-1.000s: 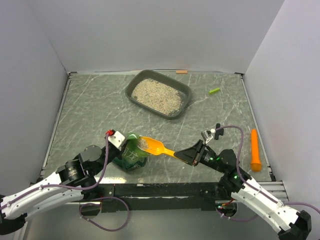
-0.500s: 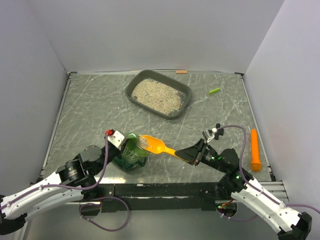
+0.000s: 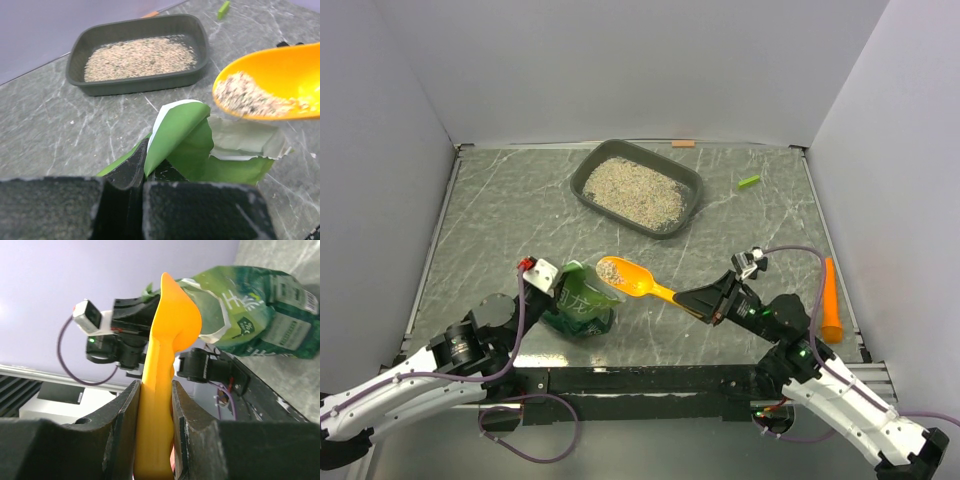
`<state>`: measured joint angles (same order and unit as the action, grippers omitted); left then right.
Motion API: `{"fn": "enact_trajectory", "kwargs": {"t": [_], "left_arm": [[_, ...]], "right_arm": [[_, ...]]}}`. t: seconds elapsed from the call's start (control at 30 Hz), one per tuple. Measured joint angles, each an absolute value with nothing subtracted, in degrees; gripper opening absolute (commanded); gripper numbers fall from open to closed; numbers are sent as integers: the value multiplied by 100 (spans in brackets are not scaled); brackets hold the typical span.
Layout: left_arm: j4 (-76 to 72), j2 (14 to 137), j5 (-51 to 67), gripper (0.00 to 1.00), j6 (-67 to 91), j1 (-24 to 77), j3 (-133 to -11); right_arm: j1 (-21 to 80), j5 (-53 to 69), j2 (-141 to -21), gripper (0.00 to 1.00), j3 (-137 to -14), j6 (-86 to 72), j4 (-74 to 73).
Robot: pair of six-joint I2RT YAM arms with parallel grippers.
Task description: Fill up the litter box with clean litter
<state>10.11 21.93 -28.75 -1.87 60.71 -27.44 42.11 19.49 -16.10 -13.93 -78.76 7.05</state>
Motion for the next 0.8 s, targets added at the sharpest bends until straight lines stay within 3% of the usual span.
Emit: {"fn": "enact_trajectory", "kwargs": {"t": [0.63,0.8], "left_arm": [[989,2043,-3291,1,-123,6073,-2746],[991,2040,-3284,1,-123,6073,-2746]], "right_arm": [[4158,784,-4453,0,-2766,-8154,1712],[3726,556,-5199,0,-3168,-8141,2198]]}}
